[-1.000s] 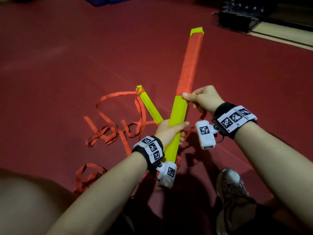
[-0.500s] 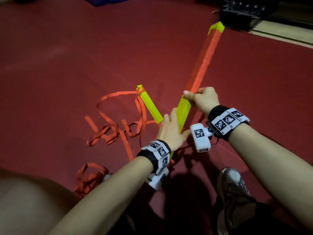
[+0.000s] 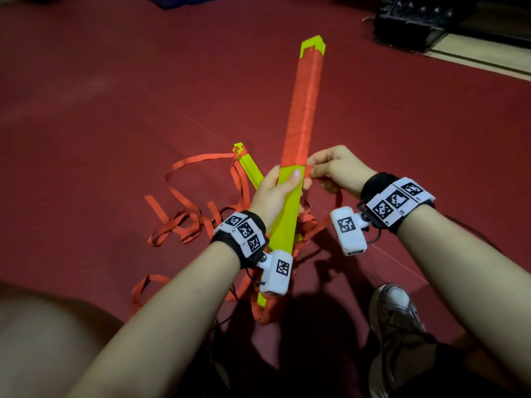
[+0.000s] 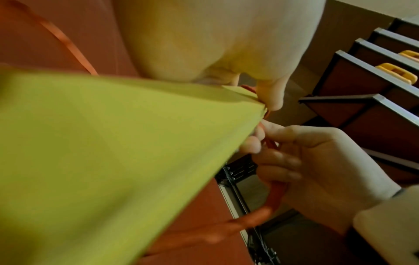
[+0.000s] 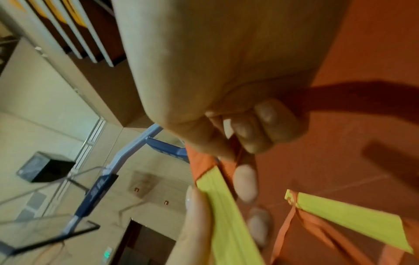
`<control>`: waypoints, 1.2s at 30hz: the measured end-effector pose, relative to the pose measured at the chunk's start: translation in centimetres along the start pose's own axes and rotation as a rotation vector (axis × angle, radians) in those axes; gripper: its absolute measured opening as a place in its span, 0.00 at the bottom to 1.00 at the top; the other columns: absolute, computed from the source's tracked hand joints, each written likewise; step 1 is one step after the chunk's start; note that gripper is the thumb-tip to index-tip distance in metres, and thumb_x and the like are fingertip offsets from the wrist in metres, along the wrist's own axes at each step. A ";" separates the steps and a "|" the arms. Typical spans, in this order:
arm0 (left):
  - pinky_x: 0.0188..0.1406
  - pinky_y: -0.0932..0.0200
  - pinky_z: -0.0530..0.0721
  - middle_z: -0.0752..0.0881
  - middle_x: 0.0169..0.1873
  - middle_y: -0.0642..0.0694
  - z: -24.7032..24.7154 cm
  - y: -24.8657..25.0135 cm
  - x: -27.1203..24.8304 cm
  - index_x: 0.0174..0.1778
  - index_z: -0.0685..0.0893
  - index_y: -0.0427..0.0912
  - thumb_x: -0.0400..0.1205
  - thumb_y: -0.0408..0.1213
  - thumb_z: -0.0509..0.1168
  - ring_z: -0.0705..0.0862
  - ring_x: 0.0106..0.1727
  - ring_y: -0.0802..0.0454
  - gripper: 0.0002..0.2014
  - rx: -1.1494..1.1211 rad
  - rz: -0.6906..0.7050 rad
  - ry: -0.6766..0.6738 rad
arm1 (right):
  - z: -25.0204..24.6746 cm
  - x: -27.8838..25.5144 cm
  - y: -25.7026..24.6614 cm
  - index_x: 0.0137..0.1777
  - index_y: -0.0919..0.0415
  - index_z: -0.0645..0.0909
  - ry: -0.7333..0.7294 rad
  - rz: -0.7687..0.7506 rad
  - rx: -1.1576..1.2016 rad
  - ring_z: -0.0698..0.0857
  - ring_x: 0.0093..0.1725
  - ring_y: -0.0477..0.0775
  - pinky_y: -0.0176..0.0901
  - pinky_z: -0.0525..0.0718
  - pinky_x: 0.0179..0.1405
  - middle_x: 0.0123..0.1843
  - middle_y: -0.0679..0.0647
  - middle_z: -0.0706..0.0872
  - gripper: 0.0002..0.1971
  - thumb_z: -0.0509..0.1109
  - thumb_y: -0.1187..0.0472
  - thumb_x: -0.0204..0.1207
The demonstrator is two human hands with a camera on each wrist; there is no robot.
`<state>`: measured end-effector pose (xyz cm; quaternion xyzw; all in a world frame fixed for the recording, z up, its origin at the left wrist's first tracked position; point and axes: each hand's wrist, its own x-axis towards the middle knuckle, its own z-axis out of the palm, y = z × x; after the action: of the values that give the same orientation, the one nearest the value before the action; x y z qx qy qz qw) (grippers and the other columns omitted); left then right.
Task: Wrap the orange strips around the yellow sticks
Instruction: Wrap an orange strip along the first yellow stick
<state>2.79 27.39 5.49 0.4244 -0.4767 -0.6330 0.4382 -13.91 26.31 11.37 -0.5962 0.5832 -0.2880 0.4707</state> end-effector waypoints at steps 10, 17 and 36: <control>0.31 0.47 0.90 0.85 0.41 0.46 -0.1 -0.1 0.3 0.62 0.81 0.44 0.86 0.43 0.70 0.85 0.34 0.47 0.12 0.300 0.134 0.102 | -1.0 -0.1 0.8 0.54 0.55 0.89 0.516 0.145 -0.913 0.86 0.55 0.75 0.55 0.83 0.55 0.54 0.68 0.88 0.15 0.64 0.63 0.73; 0.30 0.56 0.88 0.86 0.38 0.56 0.0 0.1 0.5 0.58 0.79 0.52 0.86 0.40 0.70 0.83 0.34 0.53 0.08 0.336 0.195 0.145 | -3.3 0.8 1.8 0.30 0.60 0.86 0.387 0.194 -0.265 0.80 0.25 0.58 0.38 0.79 0.20 0.22 0.54 0.84 0.10 0.64 0.68 0.67; 0.55 0.30 0.89 0.82 0.70 0.35 -3.7 -2.1 1.7 0.78 0.73 0.51 0.70 0.69 0.75 0.86 0.66 0.35 0.44 0.236 0.052 0.209 | -5.4 3.4 2.5 0.38 0.57 0.74 0.740 0.071 0.443 0.86 0.26 0.56 0.47 0.84 0.28 0.33 0.59 0.85 0.19 0.57 0.51 0.91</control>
<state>5.62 25.19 2.59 0.5239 -0.5105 -0.5135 0.4487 -19.24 22.10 10.51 -0.3168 0.6568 -0.5843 0.3561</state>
